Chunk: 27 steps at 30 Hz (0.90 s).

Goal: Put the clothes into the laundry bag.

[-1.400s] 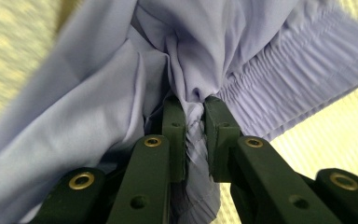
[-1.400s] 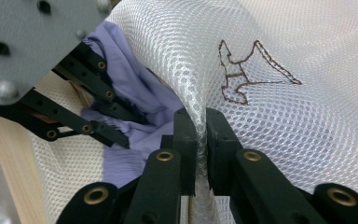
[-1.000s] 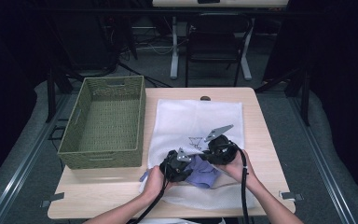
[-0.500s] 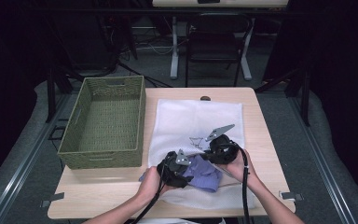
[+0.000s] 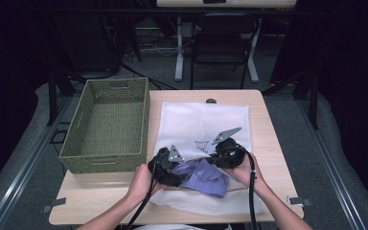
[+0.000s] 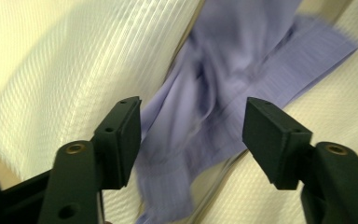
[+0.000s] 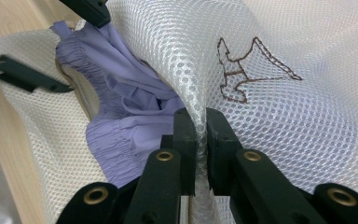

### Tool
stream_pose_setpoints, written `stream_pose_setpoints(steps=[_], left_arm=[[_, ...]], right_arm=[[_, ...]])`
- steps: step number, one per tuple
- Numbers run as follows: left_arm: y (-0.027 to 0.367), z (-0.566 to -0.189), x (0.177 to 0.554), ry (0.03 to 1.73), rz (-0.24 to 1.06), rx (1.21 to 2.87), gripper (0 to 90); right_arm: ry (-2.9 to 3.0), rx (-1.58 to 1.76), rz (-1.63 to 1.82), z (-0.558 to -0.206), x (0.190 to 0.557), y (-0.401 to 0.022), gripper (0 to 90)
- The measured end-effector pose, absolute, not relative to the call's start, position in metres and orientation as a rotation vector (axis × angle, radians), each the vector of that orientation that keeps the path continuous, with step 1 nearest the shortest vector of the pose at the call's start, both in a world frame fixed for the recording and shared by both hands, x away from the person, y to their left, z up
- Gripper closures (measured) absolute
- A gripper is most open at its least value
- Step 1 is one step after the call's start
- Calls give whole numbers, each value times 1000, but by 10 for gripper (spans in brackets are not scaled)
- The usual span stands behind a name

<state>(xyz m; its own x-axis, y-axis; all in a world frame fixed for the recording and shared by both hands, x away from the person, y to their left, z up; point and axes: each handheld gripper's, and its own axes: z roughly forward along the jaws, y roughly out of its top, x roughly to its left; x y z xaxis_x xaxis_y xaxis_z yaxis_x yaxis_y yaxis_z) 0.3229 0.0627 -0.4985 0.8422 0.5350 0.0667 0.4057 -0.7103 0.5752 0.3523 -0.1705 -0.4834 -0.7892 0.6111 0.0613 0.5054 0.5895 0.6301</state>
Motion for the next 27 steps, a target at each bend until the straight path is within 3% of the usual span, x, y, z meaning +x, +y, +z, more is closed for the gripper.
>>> stream_pose_setpoints(steps=[2,7,10,20,27], left_arm=[[64,-507,327,708,294,2482,463],[63,-520,330,698,232,2492,780],[57,-527,327,673,228,2507,860],[39,-534,337,689,308,2368,875],[43,-538,338,656,232,2412,739]], right_arm=[[2656,936,976,-484,353,-170,844],[2664,939,972,-484,352,-169,844],[2664,938,979,-485,352,-169,844],[2649,937,1049,-476,350,-168,845],[2677,956,1007,-485,352,-169,844]])
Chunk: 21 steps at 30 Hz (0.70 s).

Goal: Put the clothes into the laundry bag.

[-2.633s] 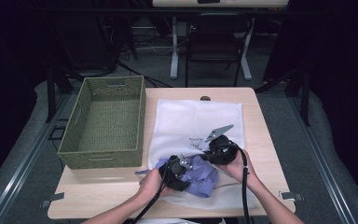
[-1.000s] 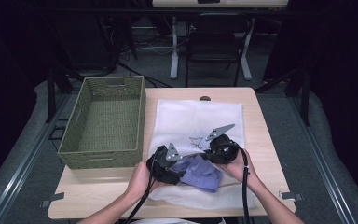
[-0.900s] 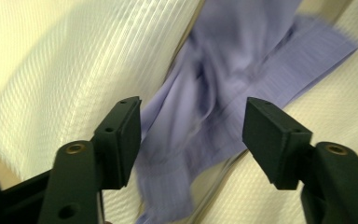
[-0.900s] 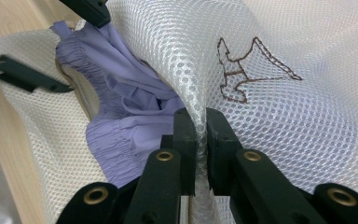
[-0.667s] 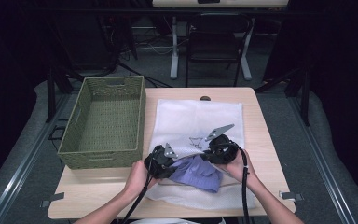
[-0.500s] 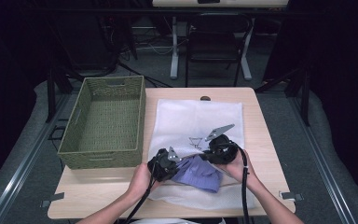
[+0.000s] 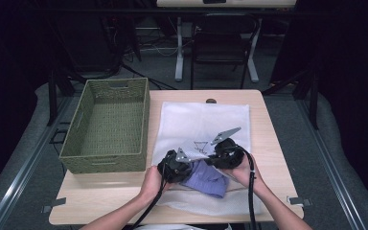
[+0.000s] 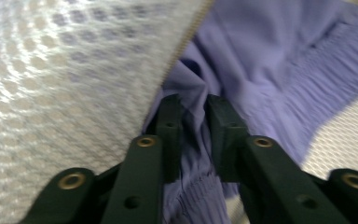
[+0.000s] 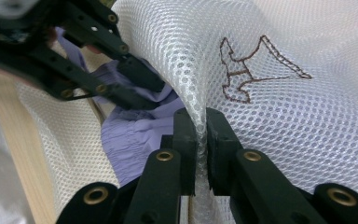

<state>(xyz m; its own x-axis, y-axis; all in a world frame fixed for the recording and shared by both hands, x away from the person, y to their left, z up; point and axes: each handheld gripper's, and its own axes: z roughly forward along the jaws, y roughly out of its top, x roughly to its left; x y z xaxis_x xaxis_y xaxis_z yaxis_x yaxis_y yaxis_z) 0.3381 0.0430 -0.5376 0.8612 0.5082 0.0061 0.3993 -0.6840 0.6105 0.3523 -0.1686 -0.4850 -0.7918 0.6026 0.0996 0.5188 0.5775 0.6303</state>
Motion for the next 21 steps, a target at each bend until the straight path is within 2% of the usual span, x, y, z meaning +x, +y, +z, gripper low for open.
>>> stream_pose_setpoints(steps=[4,15,17,21], left_arm=[[45,-528,332,599,232,2437,638],[65,-506,323,643,259,2421,435],[70,-506,323,663,274,2430,430],[74,-518,323,685,205,2483,450]], right_arm=[[2668,965,1017,-484,353,-172,843],[2660,972,1022,-483,353,-173,844],[2662,967,1019,-483,353,-174,844],[2662,977,1022,-483,354,-173,844]])
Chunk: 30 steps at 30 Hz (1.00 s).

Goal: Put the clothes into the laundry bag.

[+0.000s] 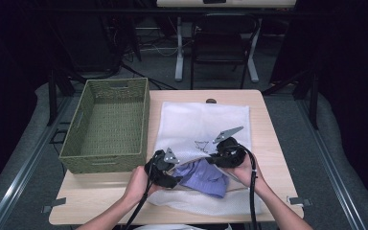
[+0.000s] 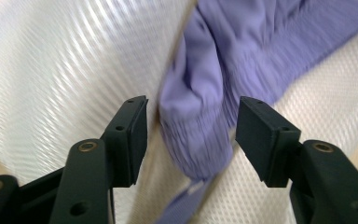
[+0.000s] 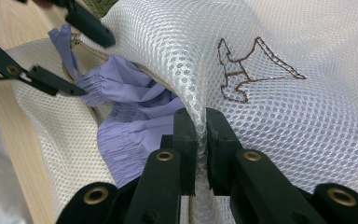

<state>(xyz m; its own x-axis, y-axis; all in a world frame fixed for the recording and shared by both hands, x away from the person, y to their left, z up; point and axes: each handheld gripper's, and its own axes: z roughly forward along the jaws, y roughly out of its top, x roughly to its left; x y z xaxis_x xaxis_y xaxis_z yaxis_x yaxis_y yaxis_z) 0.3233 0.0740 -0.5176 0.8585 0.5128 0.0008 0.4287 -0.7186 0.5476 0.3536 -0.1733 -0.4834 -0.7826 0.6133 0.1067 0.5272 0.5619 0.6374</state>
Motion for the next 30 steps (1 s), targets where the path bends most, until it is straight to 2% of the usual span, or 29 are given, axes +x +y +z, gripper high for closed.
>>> stream_pose_setpoints(steps=[3,9,13,17,22,27,30], left_arm=[[70,-530,323,691,164,2534,520],[67,-542,326,701,189,2512,791],[62,-542,327,705,252,2468,825],[53,-539,332,711,325,2383,828],[45,-549,336,714,310,2386,800],[46,-542,330,674,303,2396,640],[43,-540,323,661,300,2409,502]], right_arm=[[2664,974,1023,-484,354,-173,844],[2665,973,1026,-483,354,-171,845],[2666,969,1040,-482,353,-170,845],[2654,969,1067,-478,353,-170,845],[2671,977,1044,-483,354,-171,844],[2673,984,1040,-484,355,-172,844],[2668,981,1044,-483,355,-173,844]])
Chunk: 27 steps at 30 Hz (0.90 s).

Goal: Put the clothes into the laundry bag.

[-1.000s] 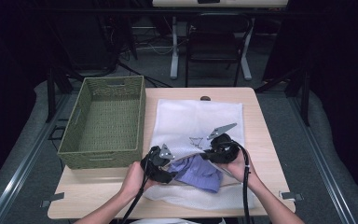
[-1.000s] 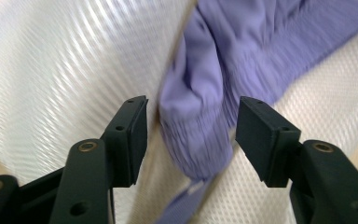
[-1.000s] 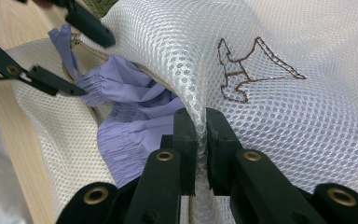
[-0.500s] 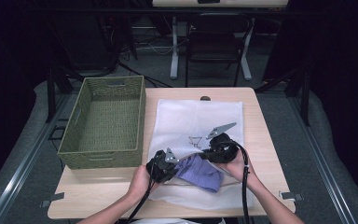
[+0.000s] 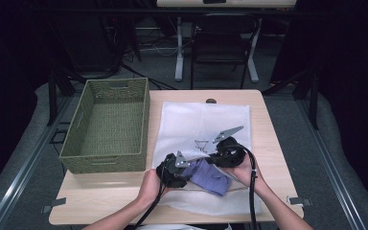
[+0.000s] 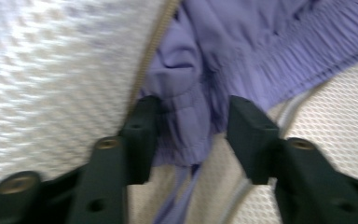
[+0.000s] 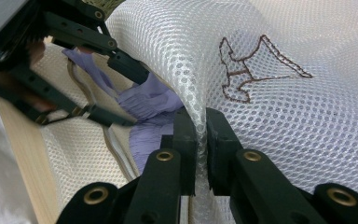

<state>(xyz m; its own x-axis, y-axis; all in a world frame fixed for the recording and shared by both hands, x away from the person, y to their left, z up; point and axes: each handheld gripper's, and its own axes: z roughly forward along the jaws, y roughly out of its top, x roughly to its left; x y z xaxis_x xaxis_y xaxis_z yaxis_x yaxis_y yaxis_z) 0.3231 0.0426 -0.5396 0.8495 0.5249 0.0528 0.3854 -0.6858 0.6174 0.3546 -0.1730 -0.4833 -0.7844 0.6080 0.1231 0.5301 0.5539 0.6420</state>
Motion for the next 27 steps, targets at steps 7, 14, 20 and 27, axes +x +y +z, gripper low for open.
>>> stream_pose_setpoints(steps=[7,14,20,27], left_arm=[[36,-541,318,626,295,2427,417],[20,-557,321,620,343,2438,528],[20,-559,323,591,410,2431,757],[21,-543,330,629,520,2305,790]], right_arm=[[2672,991,1048,-483,355,-173,844],[2697,991,1031,-488,356,-169,844],[2704,988,1035,-488,356,-166,846],[2654,1008,1131,-476,356,-171,846]])
